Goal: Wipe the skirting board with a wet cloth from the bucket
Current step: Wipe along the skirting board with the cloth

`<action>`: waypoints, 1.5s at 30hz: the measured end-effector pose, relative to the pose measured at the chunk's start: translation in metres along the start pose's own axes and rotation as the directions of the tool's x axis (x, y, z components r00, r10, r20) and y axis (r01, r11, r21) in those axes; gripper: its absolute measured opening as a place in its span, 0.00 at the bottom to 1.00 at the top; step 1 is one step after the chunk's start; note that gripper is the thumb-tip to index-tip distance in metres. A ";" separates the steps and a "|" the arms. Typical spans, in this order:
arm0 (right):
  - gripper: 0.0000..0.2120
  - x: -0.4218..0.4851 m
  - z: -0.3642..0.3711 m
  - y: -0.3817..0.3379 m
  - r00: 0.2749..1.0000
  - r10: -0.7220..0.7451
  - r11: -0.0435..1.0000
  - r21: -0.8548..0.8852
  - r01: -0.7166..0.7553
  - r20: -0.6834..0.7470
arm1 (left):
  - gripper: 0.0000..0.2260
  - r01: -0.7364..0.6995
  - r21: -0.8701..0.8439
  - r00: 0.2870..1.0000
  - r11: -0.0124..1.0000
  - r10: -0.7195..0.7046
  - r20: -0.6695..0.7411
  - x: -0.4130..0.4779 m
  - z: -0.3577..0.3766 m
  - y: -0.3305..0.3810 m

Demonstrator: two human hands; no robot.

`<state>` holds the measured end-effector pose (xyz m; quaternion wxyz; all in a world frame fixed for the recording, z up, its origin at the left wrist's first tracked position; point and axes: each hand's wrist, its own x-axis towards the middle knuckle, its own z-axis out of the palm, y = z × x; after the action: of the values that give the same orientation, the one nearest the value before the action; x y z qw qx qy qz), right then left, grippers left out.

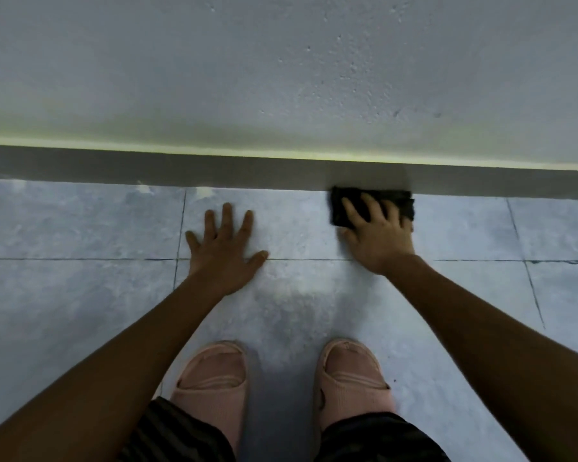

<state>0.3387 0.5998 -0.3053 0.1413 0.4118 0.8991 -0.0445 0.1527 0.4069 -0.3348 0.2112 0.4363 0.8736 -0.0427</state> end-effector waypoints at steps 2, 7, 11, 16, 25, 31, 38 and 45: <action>0.29 0.003 -0.002 -0.038 0.996 -0.091 0.996 -0.009 0.091 0.005 | 0.35 -0.023 -0.001 1.000 1.000 0.023 0.019 0.001 -0.002 -0.001; 0.27 0.011 -0.010 -0.048 0.965 -0.236 0.969 -0.052 0.243 0.113 | 0.35 -0.031 0.008 0.997 0.999 0.030 0.069 -0.002 -0.011 -0.002; 0.26 0.001 -0.005 0.010 0.998 -0.027 1.000 0.017 0.026 0.063 | 0.34 -0.004 0.032 1.000 0.999 0.003 0.029 -0.003 -0.008 0.003; 0.26 -0.004 0.000 0.033 0.993 0.110 0.994 0.012 -0.111 0.050 | 0.33 0.003 0.001 1.000 1.000 -0.003 0.012 -0.005 -0.007 0.006; 0.26 0.014 -0.004 -0.118 0.945 -0.320 0.946 -0.083 0.315 -0.061 | 0.27 -0.108 -0.133 0.965 0.985 0.071 -0.252 -0.023 0.011 -0.018; 0.25 0.016 -0.005 -0.098 0.941 -0.322 0.941 -0.142 0.306 -0.104 | 0.26 0.107 -0.291 0.922 0.951 -0.205 -0.329 -0.039 0.008 -0.089; 0.25 0.009 -0.009 -0.087 0.981 -0.180 0.971 -0.170 0.165 -0.075 | 0.31 0.281 -0.221 0.919 0.934 -0.329 -0.219 -0.047 0.005 -0.160; 0.25 0.026 -0.017 -0.196 0.907 -0.414 0.902 -0.169 0.398 -0.071 | 0.33 0.251 -0.093 0.962 0.964 -0.259 -0.082 -0.041 -0.010 -0.169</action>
<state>0.1711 0.4934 -0.3033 0.1119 0.2051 0.9722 0.0167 0.0391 0.2747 -0.3281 0.1804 0.3128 0.9324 -0.0132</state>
